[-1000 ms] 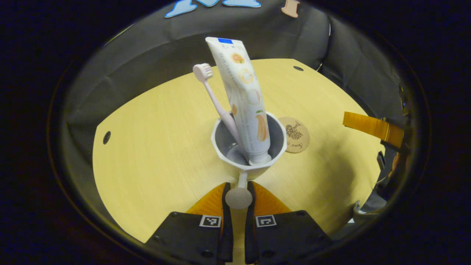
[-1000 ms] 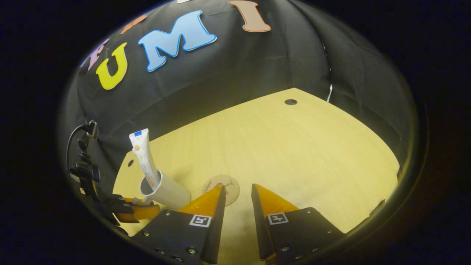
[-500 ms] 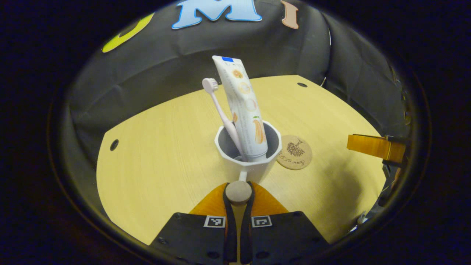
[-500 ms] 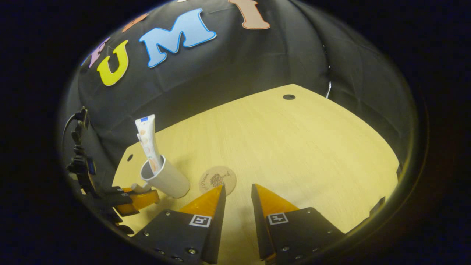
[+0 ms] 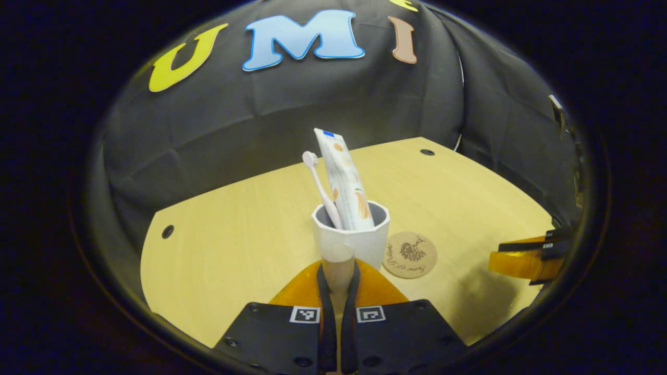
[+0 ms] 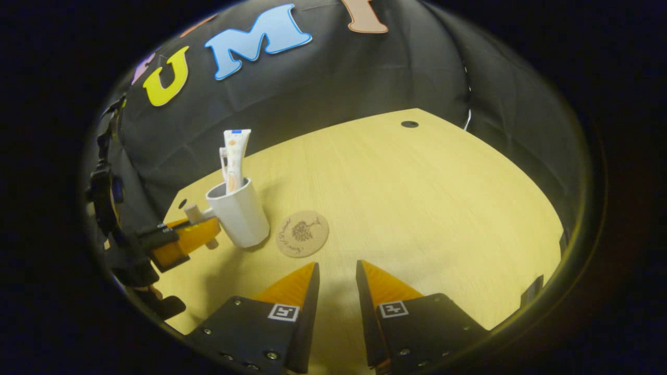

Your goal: Put the toothbrush and toothpaste on the desktop into the cup, then pick up the cup and place it on the coaster on the desktop.

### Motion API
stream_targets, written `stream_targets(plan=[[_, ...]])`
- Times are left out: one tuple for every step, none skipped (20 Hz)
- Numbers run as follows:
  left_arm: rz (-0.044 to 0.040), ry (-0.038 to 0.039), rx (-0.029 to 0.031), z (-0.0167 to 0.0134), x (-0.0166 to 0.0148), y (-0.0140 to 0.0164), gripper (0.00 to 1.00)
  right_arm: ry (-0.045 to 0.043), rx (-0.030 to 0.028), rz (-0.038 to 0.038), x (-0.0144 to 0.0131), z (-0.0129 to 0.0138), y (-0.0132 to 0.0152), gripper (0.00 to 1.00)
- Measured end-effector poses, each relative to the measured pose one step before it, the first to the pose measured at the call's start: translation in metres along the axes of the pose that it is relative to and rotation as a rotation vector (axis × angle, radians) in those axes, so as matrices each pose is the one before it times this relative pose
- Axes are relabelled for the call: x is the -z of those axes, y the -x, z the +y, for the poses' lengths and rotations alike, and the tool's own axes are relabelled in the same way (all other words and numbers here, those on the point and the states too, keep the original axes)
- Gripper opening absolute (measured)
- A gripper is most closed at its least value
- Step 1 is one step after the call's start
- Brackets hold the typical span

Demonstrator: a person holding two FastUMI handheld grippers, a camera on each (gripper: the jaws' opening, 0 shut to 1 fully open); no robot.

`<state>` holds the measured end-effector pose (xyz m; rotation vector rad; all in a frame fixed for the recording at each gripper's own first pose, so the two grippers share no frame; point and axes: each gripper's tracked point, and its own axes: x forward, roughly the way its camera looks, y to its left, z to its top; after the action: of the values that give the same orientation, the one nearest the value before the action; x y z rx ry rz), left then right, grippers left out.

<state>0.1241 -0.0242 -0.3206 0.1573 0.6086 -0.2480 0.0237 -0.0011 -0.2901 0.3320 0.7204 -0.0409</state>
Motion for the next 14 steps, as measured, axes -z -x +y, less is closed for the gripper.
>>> stream_targets(plan=[[-0.01596,0.00071,-0.00347,-0.00103,-0.00611,-0.00215,0.11,0.00563,-0.00018,0.00432,0.00154,-0.00034,0.00061,0.41],[-0.01125,0.0,-0.00174,-0.00189,-0.00589,-0.00132,0.11,0.00308,-0.00008,0.00409,0.00243,-0.00194,0.00088,0.41],[-0.0146,0.00073,0.00061,-0.00285,-0.00771,-0.00208,0.11,-0.00049,-0.00093,0.00375,0.00064,-0.00046,0.00032,0.41],[-0.01029,0.00033,0.00057,-0.003,-0.0065,-0.002,0.11,-0.00089,-0.00045,0.00288,0.00139,-0.0009,-0.00009,0.41],[-0.00682,-0.00342,0.00404,-0.00121,-0.0055,-0.00056,0.1,-0.00061,0.00047,0.00206,0.00007,-0.00057,-0.00014,0.41],[-0.00726,-0.00644,0.00187,-0.00282,-0.00395,-0.00059,0.11,-0.0014,-0.00077,0.00224,0.00088,-0.0018,0.00059,0.41],[-0.00774,-0.00662,0.00077,-0.00376,-0.00341,-0.00168,0.11,-0.003,-0.00192,0.0021,-0.00004,-0.00097,0.0001,0.41],[-0.00693,-0.00291,0.00013,-0.00263,-0.00465,0.00012,0.11,-0.0028,-0.00132,0.00117,0.00025,-0.00111,-0.00014,0.41],[-0.00491,0.00312,0.00239,-0.00405,-0.00328,0.00069,0.11,-0.00134,0.0004,0.00012,-0.0007,-0.00136,-0.00023,0.41],[-0.00789,0.00772,0.00455,-0.00383,-0.00354,-0.00003,0.11,-0.00114,0.00087,0.00076,0.00067,-0.00262,0.00067,0.41],[-0.00593,0.00693,0.0032,-0.00386,-0.00427,-0.00053,0.11,-0.003,0.00064,0.00148,-0.0004,-0.00237,0.00003,0.41],[-0.0074,0.00243,0.00485,-0.00495,-0.00416,0.00107,0.11,-0.00379,0.00126,0.00183,0.00116,-0.00263,0.00025,0.41],[-0.01034,-0.0043,0.00287,-0.00465,-0.00505,-0.00041,0.11,-0.00415,0.00132,0.00227,0.00048,-0.00296,-0.00024,0.41],[-0.00771,-0.00949,0.00464,-0.00519,-0.00472,-0.00104,0.1,-0.00384,0.00066,0.00307,0.00013,-0.00349,-0.00051,0.41]])
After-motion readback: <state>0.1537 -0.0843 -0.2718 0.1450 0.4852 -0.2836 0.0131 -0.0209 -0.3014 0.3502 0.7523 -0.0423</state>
